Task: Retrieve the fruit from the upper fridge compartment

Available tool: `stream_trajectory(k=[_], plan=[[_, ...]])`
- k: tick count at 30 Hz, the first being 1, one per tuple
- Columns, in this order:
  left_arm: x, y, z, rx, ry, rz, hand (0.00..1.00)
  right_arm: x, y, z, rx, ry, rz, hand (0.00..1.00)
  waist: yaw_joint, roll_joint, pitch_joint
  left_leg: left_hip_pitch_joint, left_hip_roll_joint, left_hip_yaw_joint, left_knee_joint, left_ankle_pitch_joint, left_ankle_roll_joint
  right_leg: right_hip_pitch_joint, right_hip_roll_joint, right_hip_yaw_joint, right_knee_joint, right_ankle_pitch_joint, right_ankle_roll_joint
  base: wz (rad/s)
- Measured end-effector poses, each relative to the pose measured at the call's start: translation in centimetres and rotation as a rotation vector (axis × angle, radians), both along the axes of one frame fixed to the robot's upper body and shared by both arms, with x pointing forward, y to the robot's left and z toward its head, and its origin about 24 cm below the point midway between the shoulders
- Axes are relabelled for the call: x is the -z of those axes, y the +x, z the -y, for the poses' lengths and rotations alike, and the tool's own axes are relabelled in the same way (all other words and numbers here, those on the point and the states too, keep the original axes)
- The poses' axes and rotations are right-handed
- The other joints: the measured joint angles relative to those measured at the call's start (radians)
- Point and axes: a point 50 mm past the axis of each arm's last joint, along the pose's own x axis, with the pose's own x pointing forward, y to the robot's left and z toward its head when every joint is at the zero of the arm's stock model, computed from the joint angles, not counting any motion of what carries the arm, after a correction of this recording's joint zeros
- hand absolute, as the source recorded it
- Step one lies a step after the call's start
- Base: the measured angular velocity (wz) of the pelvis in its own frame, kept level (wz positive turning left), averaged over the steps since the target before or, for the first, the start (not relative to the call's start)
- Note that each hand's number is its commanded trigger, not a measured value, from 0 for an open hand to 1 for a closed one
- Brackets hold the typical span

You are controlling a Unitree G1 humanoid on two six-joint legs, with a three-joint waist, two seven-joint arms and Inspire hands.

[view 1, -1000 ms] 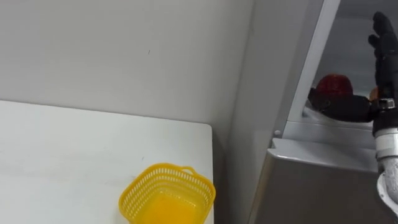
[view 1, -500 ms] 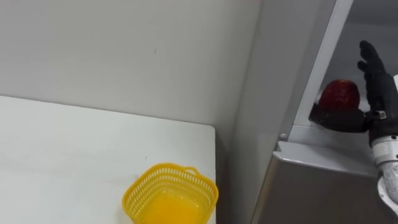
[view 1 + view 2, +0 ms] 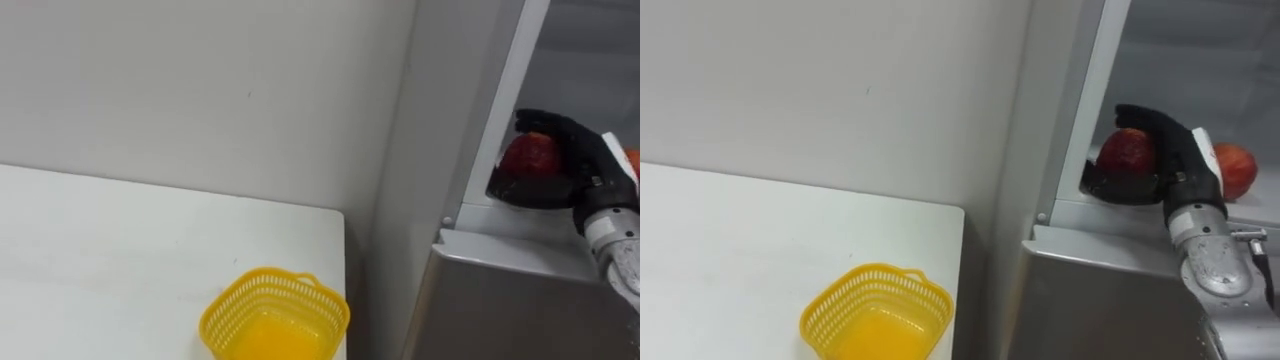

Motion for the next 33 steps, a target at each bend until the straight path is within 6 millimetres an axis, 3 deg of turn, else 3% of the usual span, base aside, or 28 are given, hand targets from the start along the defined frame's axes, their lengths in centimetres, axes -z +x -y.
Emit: stream_trajectory(k=[5,12,17,25,33], plan=[[0.0,0.0,0.0,-0.001,-0.002,0.001,0.0,-0.2,0.4,0.4,-0.012,-0.004,-0.033,1.0,0.001,-0.008,-0.0031,0.001,0.001,0.0,-0.001,0.0,-0.001,0.0,0.001,0.0,-0.001,0.0,0.0,0.0],[0.0,0.0,-0.2,-0.001,0.002,-0.003,0.0,-0.6,0.4,0.6,-0.022,-0.032,-0.037,1.0,0.0,-0.016,-0.0006,0.003,0.001,0.001,-0.008,0.0,-0.001,0.003,0.001,-0.002,-0.002,0.0,0.0,0.0],[-0.1,-0.1,-0.4,-0.004,0.008,-0.004,0.0,-1.2,0.6,0.4,-0.034,-0.033,-0.026,1.0,0.0,-0.022,0.0107,0.016,0.003,0.001,-0.017,0.0,-0.002,0.013,0.003,0.0,-0.002,0.0,0.0,0.0],[0.0,-0.3,-0.4,-0.001,0.016,-0.02,0.0,-2.3,0.4,-0.3,-0.023,-0.051,0.025,1.0,0.001,-0.012,0.0163,0.018,0.006,0.014,-0.019,0.0,-0.002,0.007,0.006,0.015,0.0,0.002,-0.002,-0.04],[0.1,-0.1,0.2,-0.008,0.027,-0.004,0.0,-2.5,-1.0,-2.6,0.02,-0.091,0.13,1.0,-0.009,0.024,-0.0022,0.014,0.008,0.028,-0.025,0.0,-0.002,-0.003,0.008,0.026,0.0,0.005,-0.002,-0.06]])
